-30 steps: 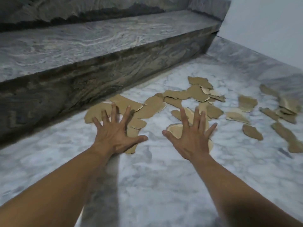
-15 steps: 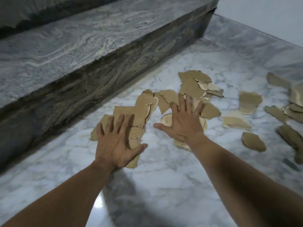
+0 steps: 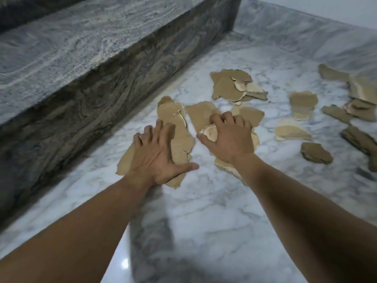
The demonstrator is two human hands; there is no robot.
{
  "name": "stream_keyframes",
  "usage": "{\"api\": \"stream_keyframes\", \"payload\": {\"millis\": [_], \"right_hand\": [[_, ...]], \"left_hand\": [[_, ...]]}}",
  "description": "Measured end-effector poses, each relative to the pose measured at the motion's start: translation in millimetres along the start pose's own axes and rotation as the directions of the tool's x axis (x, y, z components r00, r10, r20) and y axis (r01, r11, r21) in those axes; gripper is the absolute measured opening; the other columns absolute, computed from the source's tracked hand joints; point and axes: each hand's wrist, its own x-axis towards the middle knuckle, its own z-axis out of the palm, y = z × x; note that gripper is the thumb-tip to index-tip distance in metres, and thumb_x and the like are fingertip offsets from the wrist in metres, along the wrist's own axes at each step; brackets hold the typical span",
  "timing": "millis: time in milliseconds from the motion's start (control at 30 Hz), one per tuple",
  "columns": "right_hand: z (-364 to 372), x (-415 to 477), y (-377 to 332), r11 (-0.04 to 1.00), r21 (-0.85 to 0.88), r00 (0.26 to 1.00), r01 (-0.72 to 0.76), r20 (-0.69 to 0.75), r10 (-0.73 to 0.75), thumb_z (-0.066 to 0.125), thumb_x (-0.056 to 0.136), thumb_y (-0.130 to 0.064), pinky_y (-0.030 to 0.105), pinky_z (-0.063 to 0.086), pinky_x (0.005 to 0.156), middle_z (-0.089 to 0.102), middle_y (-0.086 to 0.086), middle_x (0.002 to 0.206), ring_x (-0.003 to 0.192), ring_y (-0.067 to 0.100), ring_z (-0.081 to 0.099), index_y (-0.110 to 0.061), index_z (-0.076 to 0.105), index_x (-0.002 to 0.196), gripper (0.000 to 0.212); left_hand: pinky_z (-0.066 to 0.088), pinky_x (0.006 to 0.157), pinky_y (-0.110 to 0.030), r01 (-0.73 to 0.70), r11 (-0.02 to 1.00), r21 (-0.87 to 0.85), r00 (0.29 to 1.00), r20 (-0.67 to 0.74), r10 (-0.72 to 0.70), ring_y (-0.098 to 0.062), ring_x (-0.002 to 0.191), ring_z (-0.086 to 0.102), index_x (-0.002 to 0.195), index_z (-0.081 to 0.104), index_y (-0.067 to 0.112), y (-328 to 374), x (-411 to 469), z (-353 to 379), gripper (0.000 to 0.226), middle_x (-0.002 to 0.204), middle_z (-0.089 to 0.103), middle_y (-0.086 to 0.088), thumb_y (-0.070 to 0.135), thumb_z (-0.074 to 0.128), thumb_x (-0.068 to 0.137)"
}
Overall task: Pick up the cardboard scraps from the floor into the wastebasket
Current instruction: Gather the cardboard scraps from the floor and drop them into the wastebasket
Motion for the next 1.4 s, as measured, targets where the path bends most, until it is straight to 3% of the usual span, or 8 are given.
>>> {"api": "stream_keyframes", "payload": {"millis": [133,267,433,600,767,967,1200,1400], "right_hand": [[-0.4,-20.6,6.4,0.997,0.01,0.997,-0.072,-0.009,0.072,0.042,0.085,-0.074,0.05,0.037,0.095,0.062,0.009,0.123,0.115,0.035,0.053,-0.025,0.054,0.138,0.074],[-8.9,-34.7,9.0,0.985,-0.065,0.986,-0.158,-0.056,0.155,0.04,0.084,-0.078,0.052,0.032,0.095,0.062,0.01,0.118,0.116,0.032,0.05,-0.023,0.063,0.125,0.073],[-11.3,-52.9,17.8,0.953,-0.026,0.95,-0.303,0.07,0.305,0.033,0.083,-0.081,0.065,0.022,0.109,0.03,0.016,0.155,0.144,0.037,0.026,-0.028,0.049,0.131,0.073],[-27.2,-89.6,36.8,0.967,-0.056,0.968,-0.249,0.003,0.249,0.041,0.086,-0.072,0.048,0.044,0.086,0.06,0.012,0.119,0.11,0.036,0.055,-0.015,0.054,0.121,0.068],[-44.1,-131.6,43.9,0.931,0.053,0.931,-0.361,0.075,0.357,0.051,0.084,-0.071,0.041,0.046,0.077,0.067,0.006,0.115,0.104,0.034,0.063,-0.019,0.057,0.115,0.061],[-83.0,-180.6,79.9,0.925,0.036,0.917,-0.378,0.156,0.368,0.049,0.088,-0.07,0.039,0.043,0.078,0.065,0.005,0.118,0.106,0.035,0.062,-0.023,0.054,0.121,0.058],[-194.4,-245.6,151.1,0.891,-0.026,0.886,-0.454,0.093,0.454,0.046,0.089,-0.072,0.04,0.042,0.088,0.061,0.003,0.132,0.118,0.032,0.058,-0.027,0.049,0.134,0.064],[-334.1,-302.6,233.3,0.823,-0.095,0.828,-0.56,-0.104,0.551,0.045,0.089,-0.071,0.042,0.039,0.09,0.06,0.006,0.135,0.12,0.034,0.056,-0.026,0.052,0.132,0.063]], "left_hand": [[0.031,0.099,-0.047,-0.021,0.999,0.04,0.987,-0.155,0.027,-0.032,0.126,0.035,0.152,0.031,0.033,6.5,10.4,5.4,0.114,0.148,0.04,-0.001,0.104,0.029,0.063],[0.037,0.095,-0.045,-0.038,0.999,-0.007,0.982,-0.186,0.036,-0.031,0.116,0.046,0.139,0.046,0.034,12.1,11.2,7.8,0.097,0.131,0.049,-0.006,0.098,0.04,0.067],[0.047,0.079,-0.041,-0.005,1.0,-0.021,0.993,-0.119,0.003,-0.038,0.104,0.06,0.15,0.033,0.023,21.6,3.2,4.9,0.098,0.129,0.048,-0.011,0.087,0.045,0.076],[0.039,0.068,-0.037,-0.039,0.999,-0.038,0.995,-0.095,0.036,-0.038,0.096,0.064,0.138,0.042,0.018,38.6,-11.5,6.8,0.089,0.129,0.052,-0.006,0.082,0.05,0.077],[0.041,0.072,-0.038,-0.081,0.996,-0.048,0.997,-0.014,0.081,-0.037,0.097,0.064,0.13,0.041,0.019,55.3,-28.3,6.4,0.084,0.116,0.064,-0.01,0.08,0.057,0.074],[0.045,0.07,-0.038,-0.274,0.961,-0.028,0.962,0.017,0.274,-0.036,0.095,0.063,0.157,0.021,0.041,84.9,-54.3,-7.8,0.099,0.107,0.058,-0.005,0.088,0.049,0.074],[0.047,0.067,-0.03,-0.465,0.878,-0.115,0.884,-0.103,0.455,-0.027,0.086,0.066,0.113,0.069,0.043,180.8,-83.9,-51.1,0.054,0.091,0.058,0.004,0.077,0.049,0.075],[0.053,0.067,-0.029,-0.598,0.75,-0.281,0.799,-0.275,0.534,-0.018,0.077,0.065,0.097,0.073,0.038,317.8,-125.4,-119.9,0.033,0.083,0.064,0.012,0.064,0.065,0.077]]}}
